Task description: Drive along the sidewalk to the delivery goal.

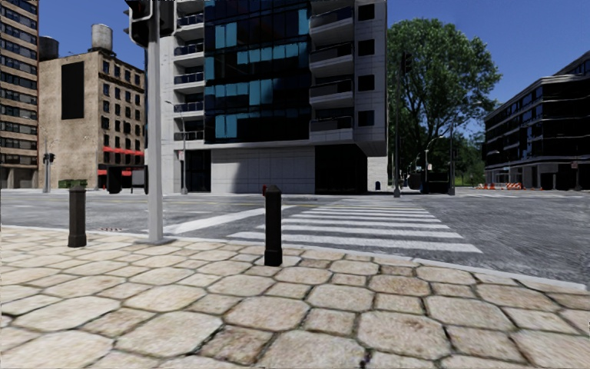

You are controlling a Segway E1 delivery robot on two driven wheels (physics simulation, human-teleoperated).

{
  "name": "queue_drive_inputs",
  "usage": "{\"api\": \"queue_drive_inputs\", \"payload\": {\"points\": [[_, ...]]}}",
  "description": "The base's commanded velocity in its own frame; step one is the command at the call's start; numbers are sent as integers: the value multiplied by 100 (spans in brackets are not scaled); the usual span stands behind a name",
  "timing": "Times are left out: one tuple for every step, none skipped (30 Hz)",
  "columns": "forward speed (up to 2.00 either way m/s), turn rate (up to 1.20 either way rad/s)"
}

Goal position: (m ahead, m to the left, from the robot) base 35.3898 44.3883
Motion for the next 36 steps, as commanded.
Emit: {"api": "queue_drive_inputs", "payload": {"points": [[151, -56], [151, -56], [151, -56], [151, -56], [151, -56], [151, -56], [151, -56], [151, -56], [151, -56], [151, -56], [151, -56], [151, -56], [151, -56], [151, -56], [151, -56], [151, -53], [151, -35], [151, 0], [155, 0], [186, 0], [196, 0], [196, 0], [199, 0], [199, 0], [199, 0], [199, 0], [199, 0], [199, 0], [199, 0], [199, 0], [199, 0], [199, 0], [199, 0], [199, 0], [199, 0], [199, 0]]}}
